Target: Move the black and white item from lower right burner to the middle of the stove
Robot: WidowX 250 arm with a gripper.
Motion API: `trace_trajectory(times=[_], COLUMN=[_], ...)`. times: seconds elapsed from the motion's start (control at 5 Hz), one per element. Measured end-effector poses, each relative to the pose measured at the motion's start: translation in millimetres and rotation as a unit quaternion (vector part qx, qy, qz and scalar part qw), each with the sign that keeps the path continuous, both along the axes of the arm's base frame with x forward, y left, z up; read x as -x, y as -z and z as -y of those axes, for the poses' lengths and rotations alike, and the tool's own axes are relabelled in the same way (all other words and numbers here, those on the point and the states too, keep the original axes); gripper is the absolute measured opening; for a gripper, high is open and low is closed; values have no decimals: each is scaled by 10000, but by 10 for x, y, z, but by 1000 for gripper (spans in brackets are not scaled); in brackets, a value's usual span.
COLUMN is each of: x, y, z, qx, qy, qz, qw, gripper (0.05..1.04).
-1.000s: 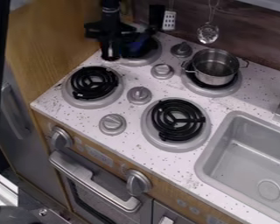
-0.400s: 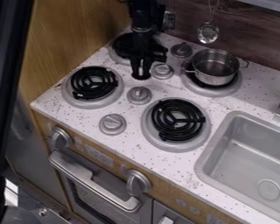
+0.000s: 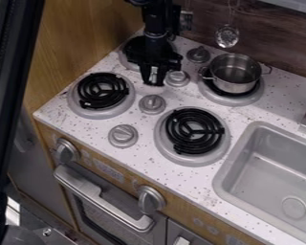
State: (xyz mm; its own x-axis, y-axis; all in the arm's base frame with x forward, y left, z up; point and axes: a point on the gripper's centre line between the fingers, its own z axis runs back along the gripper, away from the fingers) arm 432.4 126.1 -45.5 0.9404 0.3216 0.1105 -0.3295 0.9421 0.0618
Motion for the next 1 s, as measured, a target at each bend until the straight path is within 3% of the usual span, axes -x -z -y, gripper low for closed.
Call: trace_trajectory(times=[0.2,0.4,0.6,0.8,1.0], x=[-9,43,288,652,1007], y=[-28,-399,-927,-1168,-1259], z=[2,79,178,338,402], qx=[-35,-48,-227,-209,-242], qy=[4,-30,-40,56,235], qz=[17,202,312,170,93], qw=[10000,9998,9992,9996,9994], gripper=[858,1003,998,998,998])
